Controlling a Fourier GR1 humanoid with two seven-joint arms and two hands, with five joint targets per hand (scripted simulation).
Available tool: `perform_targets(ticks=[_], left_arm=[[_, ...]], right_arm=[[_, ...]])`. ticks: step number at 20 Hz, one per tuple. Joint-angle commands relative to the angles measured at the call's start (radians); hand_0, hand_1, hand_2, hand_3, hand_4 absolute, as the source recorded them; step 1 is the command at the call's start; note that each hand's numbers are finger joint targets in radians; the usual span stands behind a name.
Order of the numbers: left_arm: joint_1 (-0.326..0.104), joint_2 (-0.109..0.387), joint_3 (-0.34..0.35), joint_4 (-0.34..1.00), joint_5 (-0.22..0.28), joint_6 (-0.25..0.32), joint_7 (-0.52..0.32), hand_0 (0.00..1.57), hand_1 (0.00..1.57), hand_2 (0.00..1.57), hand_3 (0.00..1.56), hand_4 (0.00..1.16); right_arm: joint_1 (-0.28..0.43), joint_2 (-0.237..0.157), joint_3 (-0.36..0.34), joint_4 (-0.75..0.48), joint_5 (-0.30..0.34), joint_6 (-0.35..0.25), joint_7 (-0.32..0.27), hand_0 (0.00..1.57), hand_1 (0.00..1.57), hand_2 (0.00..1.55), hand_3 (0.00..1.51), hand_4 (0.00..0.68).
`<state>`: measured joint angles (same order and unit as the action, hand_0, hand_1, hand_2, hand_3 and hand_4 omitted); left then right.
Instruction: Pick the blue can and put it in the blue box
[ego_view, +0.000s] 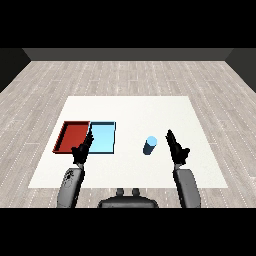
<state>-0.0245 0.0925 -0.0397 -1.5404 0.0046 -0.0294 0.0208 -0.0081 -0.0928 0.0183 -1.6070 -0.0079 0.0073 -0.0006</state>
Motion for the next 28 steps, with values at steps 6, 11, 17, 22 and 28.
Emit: perform_targets(ticks=[6,11,17,22,28], left_arm=[[0.035,-0.001,0.036,-0.073,-0.045,0.045,-0.021,0.0,0.0,0.0,0.0,0.0],[0.087,-0.032,0.071,-0.194,0.097,-0.048,-0.274,0.0,0.0,0.0,0.0,0.0],[0.057,-0.053,0.06,-0.064,0.058,-0.056,-0.367,0.0,0.0,0.0,0.0,0.0],[0.087,-0.034,0.08,-0.053,0.071,-0.097,-0.408,0.0,0.0,0.0,0.0,0.0],[-0.043,-0.011,0.13,-0.017,0.12,-0.087,-0.3,0.0,0.0,0.0,0.0,0.0]], right_arm=[[0.019,0.043,0.05,-0.007,0.112,-0.073,0.054,0.0,0.0,0.0,0.0,0.0],[-0.002,0.089,0.039,-0.006,-0.07,0.052,-0.199,0.0,0.0,0.0,0.0,0.0],[0.033,0.09,0.06,0.01,-0.065,0.068,-0.261,0.0,0.0,0.0,0.0,0.0],[0.012,0.068,0.019,-0.027,-0.106,0.074,-0.168,0.0,0.0,0.0,0.0,0.0],[-0.019,0.061,-0.029,0.101,-0.107,0.046,-0.236,0.0,0.0,0.0,0.0,0.0]])
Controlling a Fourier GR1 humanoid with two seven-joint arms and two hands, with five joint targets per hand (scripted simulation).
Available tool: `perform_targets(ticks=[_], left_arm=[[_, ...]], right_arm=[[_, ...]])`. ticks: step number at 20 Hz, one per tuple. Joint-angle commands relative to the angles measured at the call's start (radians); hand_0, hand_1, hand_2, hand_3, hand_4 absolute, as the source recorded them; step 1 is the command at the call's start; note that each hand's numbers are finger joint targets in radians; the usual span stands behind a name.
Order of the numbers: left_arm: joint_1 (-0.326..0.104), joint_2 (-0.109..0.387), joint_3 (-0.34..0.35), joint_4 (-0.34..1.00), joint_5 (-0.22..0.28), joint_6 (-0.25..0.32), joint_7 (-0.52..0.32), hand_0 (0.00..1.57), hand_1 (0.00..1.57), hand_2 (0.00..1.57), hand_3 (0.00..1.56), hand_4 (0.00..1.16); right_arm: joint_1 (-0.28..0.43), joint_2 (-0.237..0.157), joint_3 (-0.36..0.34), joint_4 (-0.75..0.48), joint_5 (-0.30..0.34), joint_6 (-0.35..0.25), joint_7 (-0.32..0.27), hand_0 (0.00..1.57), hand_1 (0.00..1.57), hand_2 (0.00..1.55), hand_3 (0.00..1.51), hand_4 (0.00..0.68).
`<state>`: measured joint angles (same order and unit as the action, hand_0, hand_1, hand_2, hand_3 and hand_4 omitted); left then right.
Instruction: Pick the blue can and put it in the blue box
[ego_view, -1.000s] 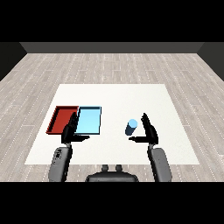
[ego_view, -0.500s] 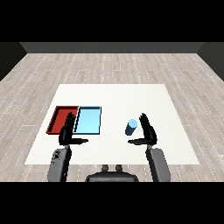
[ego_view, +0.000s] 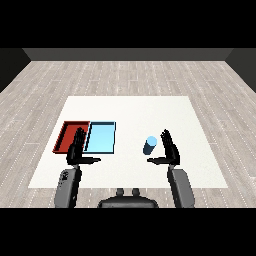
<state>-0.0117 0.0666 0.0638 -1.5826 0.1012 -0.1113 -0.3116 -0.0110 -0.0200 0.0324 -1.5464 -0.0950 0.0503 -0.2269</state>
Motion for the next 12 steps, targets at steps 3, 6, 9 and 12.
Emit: perform_targets(ticks=[3,6,9,12], left_arm=[[0.055,0.008,-0.002,-0.022,0.012,-0.038,-0.016,0.0,0.0,0.0,0.0,0.0],[0.023,-0.001,0.006,-0.016,0.001,-0.01,-0.013,0.0,0.0,0.0,0.0,0.0],[-0.022,0.012,0.016,-0.022,0.021,-0.015,0.047,0.0,0.0,0.0,0.0,0.0],[0.046,-0.025,-0.013,-0.028,0.017,-0.022,-0.008,0.0,0.0,0.0,0.0,0.0]], right_arm=[[-0.021,-0.011,-0.051,0.048,-0.026,-0.001,0.001,0.0,0.0,0.0,0.0,0.0],[-0.119,0.0,-0.062,0.167,-0.015,-0.03,-0.02,0.0,0.0,0.0,0.0,0.0],[-0.127,0.015,-0.066,0.225,-0.029,-0.025,-0.043,0.0,0.0,0.0,0.0,0.0],[-0.192,-0.009,-0.094,0.314,-0.05,0.005,-0.03,0.0,0.0,0.0,0.0,0.0]])
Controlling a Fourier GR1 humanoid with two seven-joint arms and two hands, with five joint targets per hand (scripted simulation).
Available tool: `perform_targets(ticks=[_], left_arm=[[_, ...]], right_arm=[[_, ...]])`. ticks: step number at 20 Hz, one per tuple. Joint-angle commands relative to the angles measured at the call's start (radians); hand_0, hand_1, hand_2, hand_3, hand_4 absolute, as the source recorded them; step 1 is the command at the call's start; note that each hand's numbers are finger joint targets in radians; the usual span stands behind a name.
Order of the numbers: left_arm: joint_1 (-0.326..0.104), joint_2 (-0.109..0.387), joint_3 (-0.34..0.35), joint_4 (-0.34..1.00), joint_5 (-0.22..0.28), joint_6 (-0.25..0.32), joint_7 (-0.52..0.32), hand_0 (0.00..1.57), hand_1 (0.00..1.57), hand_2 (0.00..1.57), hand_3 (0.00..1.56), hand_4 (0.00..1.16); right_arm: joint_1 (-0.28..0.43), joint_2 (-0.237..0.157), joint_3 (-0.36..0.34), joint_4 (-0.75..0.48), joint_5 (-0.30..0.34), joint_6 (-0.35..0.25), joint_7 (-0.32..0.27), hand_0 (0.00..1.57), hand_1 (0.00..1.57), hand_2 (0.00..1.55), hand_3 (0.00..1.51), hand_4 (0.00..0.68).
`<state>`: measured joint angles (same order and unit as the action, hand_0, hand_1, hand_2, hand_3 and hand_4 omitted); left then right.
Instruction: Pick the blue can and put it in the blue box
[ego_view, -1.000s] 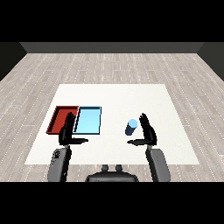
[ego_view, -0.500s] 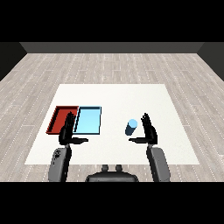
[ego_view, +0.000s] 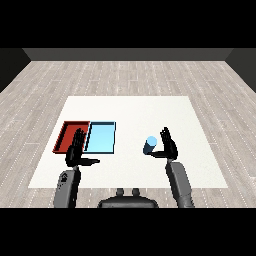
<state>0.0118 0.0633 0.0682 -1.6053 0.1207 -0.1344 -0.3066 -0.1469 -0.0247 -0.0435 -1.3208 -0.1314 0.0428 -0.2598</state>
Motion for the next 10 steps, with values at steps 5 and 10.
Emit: perform_targets(ticks=[5,10], left_arm=[[-0.018,-0.012,0.002,-0.066,0.003,0.042,0.068,0.0,0.0,0.0,0.0,0.0],[-0.002,0.022,0.053,0.022,0.048,-0.027,-0.002,0.0,0.0,0.0,0.0,0.0]], right_arm=[[-0.124,0.023,0.016,0.214,-0.022,-0.05,-0.066,0.0,0.0,0.0,0.0,0.0],[-0.186,-0.012,-0.072,0.334,-0.053,0.04,-0.095,0.0,0.0,0.0,0.0,0.0]])
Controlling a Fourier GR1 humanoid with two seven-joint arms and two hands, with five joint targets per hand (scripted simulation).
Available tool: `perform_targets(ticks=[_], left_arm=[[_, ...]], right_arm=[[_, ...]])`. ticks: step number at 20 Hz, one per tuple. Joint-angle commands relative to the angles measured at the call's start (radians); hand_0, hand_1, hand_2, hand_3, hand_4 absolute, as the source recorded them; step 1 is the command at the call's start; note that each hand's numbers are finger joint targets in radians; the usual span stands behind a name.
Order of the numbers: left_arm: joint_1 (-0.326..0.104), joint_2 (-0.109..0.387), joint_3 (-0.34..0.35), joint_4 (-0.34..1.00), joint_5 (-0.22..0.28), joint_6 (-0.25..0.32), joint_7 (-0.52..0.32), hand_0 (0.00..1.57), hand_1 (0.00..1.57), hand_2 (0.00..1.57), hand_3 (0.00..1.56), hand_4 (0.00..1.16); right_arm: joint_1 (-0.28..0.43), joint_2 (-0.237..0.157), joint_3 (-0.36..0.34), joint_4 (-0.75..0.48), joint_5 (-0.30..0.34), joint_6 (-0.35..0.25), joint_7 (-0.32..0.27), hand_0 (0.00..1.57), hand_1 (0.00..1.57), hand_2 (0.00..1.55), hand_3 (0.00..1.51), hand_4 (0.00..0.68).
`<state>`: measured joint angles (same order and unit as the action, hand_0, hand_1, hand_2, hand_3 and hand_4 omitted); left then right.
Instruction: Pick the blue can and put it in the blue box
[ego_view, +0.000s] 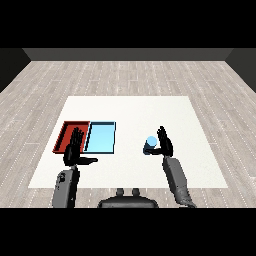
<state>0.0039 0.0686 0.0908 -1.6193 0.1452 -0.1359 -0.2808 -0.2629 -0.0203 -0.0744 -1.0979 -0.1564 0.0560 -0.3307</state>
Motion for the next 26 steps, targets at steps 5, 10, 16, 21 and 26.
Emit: perform_targets(ticks=[5,10,16,21,26], left_arm=[[0.052,-0.041,-0.059,-0.084,-0.051,0.037,0.009,0.0,0.0,0.0,0.0,0.0],[-0.006,-0.036,-0.033,0.029,-0.052,0.041,-0.04,0.0,0.0,0.0,0.0,0.0],[0.042,0.011,0.014,0.007,0.002,-0.024,-0.05,0.0,0.0,0.0,0.0,0.0],[0.052,0.02,-0.001,-0.081,0.011,-0.022,0.03,0.0,0.0,0.0,0.0,0.0],[-0.039,0.005,0.005,0.048,-0.006,-0.011,-0.024,0.0,0.0,0.0,0.0,0.0]], right_arm=[[-0.074,0.02,0.048,0.105,-0.069,-0.073,0.009,0.0,0.0,0.0,0.0,0.0],[-0.047,0.016,0.041,0.18,-0.051,-0.028,-0.097,0.0,0.0,0.0,0.0,0.0],[-0.092,0.02,0.111,0.16,-0.127,-0.193,-0.055,0.0,0.0,0.15,0.22,0.0],[-0.235,0.009,0.006,0.33,-0.072,-0.236,-0.104,1.5,1.5,1.48,1.43,0.599],[-0.128,0.02,0.154,0.14,-0.043,-0.304,-0.014,1.53,1.53,1.49,1.45,0.597]])
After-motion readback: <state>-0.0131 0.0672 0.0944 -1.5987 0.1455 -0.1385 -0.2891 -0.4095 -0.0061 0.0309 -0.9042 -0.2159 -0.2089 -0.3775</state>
